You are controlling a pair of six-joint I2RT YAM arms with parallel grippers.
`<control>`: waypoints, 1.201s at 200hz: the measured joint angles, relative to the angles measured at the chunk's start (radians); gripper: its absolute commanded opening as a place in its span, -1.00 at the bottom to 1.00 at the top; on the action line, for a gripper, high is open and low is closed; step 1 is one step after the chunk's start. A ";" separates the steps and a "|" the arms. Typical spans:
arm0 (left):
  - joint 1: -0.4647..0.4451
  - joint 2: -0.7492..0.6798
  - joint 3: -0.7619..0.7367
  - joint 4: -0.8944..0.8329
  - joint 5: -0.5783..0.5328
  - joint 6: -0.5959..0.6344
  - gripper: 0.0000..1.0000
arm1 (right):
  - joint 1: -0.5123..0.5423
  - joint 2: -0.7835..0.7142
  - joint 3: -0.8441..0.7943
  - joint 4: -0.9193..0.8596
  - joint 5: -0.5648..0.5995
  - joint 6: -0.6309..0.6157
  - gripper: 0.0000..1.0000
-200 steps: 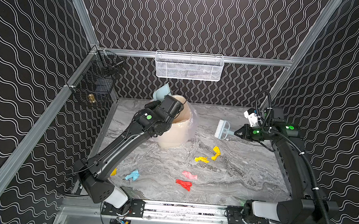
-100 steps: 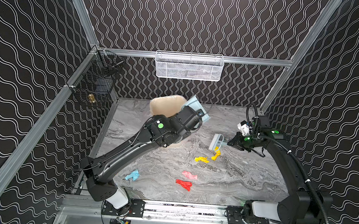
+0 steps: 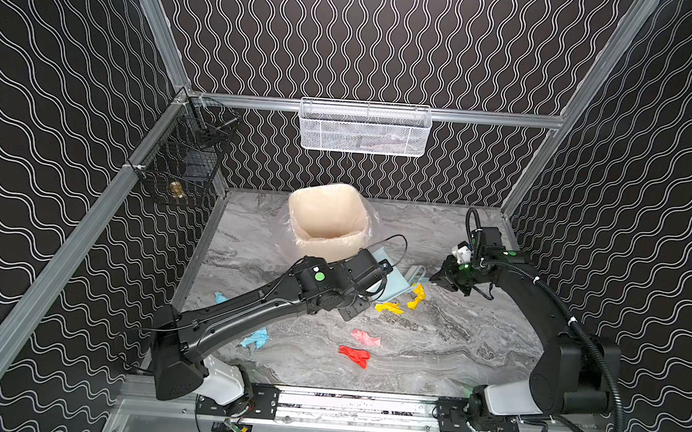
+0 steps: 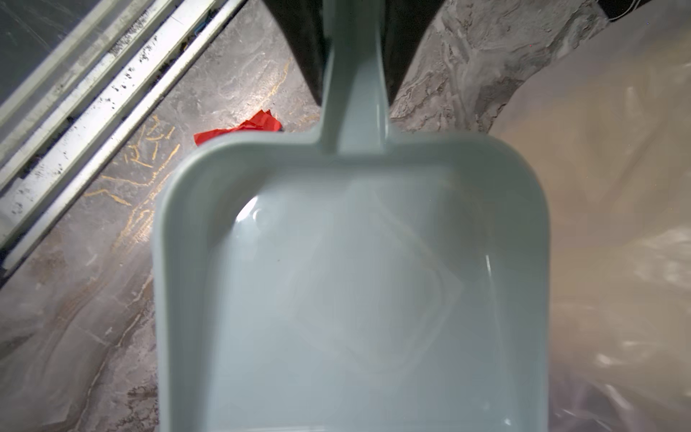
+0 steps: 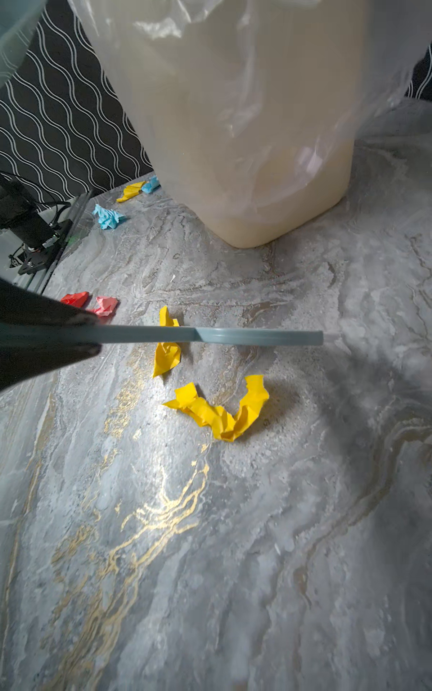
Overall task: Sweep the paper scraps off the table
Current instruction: 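Lower the dustpan beside the yellow scraps while the right brings the brush over, then sweep the yellow scrap into the dustpan with the right-held brush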
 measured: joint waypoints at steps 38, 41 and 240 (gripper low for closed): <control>-0.002 -0.015 -0.076 0.043 0.065 0.000 -0.84 | -0.005 -0.035 -0.063 -0.007 0.039 0.026 -1.00; -0.003 -0.016 -0.080 0.045 0.068 0.000 -0.84 | -0.006 -0.041 -0.069 -0.010 0.041 0.026 -1.00; -0.060 0.166 -0.203 0.198 0.340 0.012 -0.83 | -0.095 -0.246 0.151 -0.480 0.346 -0.135 -1.00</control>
